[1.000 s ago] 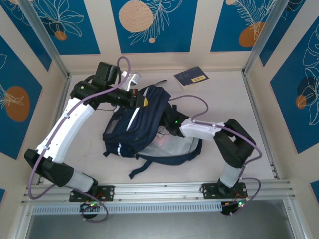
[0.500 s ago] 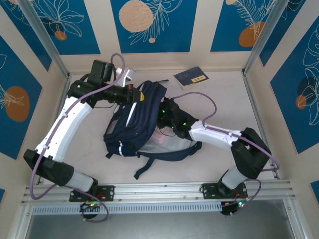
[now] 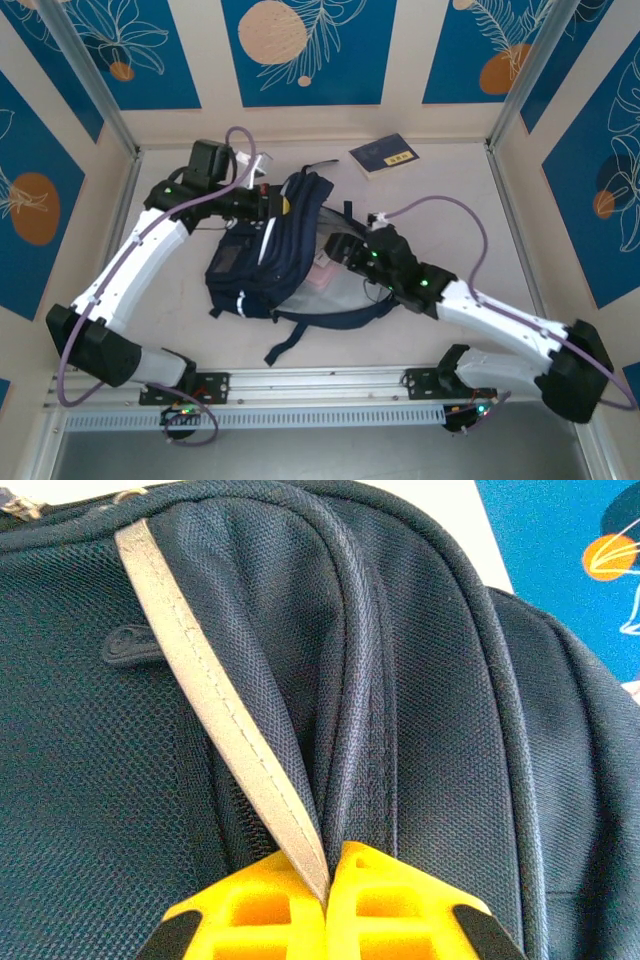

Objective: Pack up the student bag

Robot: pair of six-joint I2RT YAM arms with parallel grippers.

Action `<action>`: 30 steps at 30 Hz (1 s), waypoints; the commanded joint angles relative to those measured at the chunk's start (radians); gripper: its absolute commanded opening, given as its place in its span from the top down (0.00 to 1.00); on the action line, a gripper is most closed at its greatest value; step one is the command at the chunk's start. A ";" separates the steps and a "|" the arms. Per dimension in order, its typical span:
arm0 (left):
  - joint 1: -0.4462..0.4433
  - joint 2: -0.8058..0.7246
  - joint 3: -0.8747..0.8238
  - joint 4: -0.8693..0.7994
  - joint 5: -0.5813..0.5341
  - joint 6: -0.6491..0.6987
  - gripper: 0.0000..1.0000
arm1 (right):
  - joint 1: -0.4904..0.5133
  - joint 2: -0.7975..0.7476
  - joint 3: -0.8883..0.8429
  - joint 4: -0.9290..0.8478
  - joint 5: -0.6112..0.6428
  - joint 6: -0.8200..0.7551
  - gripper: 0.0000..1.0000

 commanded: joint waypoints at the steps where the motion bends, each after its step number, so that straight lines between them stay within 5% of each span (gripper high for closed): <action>1: 0.002 0.022 -0.067 0.072 -0.131 -0.024 1.00 | -0.051 -0.124 -0.055 -0.165 0.144 -0.100 0.44; 4: 0.000 0.041 -0.098 0.087 -0.215 -0.035 1.00 | -0.143 -0.179 -0.032 -0.232 0.109 -0.153 0.56; 9: 0.001 0.061 -0.176 0.123 -0.383 -0.096 1.00 | -0.279 -0.089 0.108 -0.342 0.038 -0.218 0.58; 13: 0.004 0.109 -0.221 0.176 -0.424 -0.128 1.00 | -0.407 0.055 0.214 -0.355 -0.135 -0.240 0.64; 18: 0.015 0.178 -0.198 0.171 -0.430 -0.121 0.99 | -0.493 0.224 0.323 -0.346 -0.192 -0.254 0.65; 23: 0.008 0.156 -0.155 0.114 -0.412 -0.120 0.54 | -0.607 0.400 0.405 -0.253 -0.345 -0.146 0.58; 30: -0.016 0.011 -0.100 0.025 -0.341 -0.032 0.37 | -0.698 0.690 0.566 -0.148 -0.454 0.112 0.45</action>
